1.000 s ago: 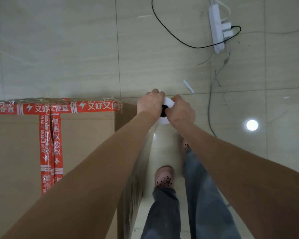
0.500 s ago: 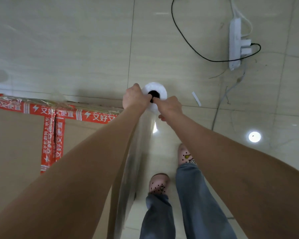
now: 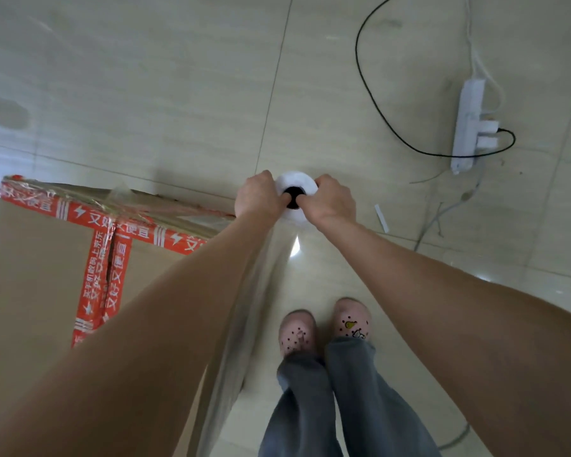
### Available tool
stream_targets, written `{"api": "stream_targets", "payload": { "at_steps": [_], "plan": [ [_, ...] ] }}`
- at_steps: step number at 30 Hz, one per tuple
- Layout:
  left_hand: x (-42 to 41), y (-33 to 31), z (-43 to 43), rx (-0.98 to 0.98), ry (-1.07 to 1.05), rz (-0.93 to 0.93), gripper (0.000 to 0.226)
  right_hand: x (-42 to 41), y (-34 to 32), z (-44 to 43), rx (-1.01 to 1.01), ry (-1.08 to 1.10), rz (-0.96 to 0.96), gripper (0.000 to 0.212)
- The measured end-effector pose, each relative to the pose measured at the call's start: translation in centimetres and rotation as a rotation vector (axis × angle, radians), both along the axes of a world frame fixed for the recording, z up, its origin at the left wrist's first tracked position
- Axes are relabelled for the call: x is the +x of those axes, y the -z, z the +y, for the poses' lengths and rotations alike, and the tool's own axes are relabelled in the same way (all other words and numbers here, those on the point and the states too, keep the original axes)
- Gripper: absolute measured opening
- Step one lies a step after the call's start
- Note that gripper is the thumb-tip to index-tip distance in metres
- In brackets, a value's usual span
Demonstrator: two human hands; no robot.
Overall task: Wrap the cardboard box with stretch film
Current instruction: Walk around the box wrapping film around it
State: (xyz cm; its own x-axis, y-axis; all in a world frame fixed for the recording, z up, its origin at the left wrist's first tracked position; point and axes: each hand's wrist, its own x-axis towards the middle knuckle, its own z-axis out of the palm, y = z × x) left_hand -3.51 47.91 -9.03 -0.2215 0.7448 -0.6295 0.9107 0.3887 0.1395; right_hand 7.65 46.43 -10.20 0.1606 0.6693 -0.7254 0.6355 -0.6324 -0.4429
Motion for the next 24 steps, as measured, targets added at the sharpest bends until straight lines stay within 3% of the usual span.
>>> {"api": "stream_targets", "payload": {
  "at_steps": [8, 13, 16, 18, 21, 24],
  "plan": [
    [-2.3, -0.5, 2.9, -0.067, -0.013, 0.052, 0.036, -1.9, 0.0, 3.7, 0.105, -0.147, -0.072, 0.03],
    [-3.0, 0.1, 5.4, -0.031, 0.231, -0.013, 0.044, -3.8, -0.1, 5.3, 0.176, -0.272, -0.103, 0.038],
    [-2.6, 0.1, 6.1, -0.003, 0.298, 0.013, 0.03, -4.2, -0.4, 5.7, 0.15, -0.13, -0.055, 0.04],
    [-2.5, 0.2, 6.3, 0.006, 0.24, 0.008, 0.025, -3.7, -0.3, 5.6, 0.02, 0.001, -0.028, 0.046],
    [-2.5, 0.2, 6.9, 0.01, 0.19, 0.019, 0.028, -3.1, 0.1, 5.3, -0.183, 0.184, 0.07, 0.056],
    [-2.5, 0.5, 7.3, 0.011, 0.19, -0.021, 0.036, -3.5, 0.5, 5.9, -0.18, 0.259, 0.11, 0.052]
  ]
}}
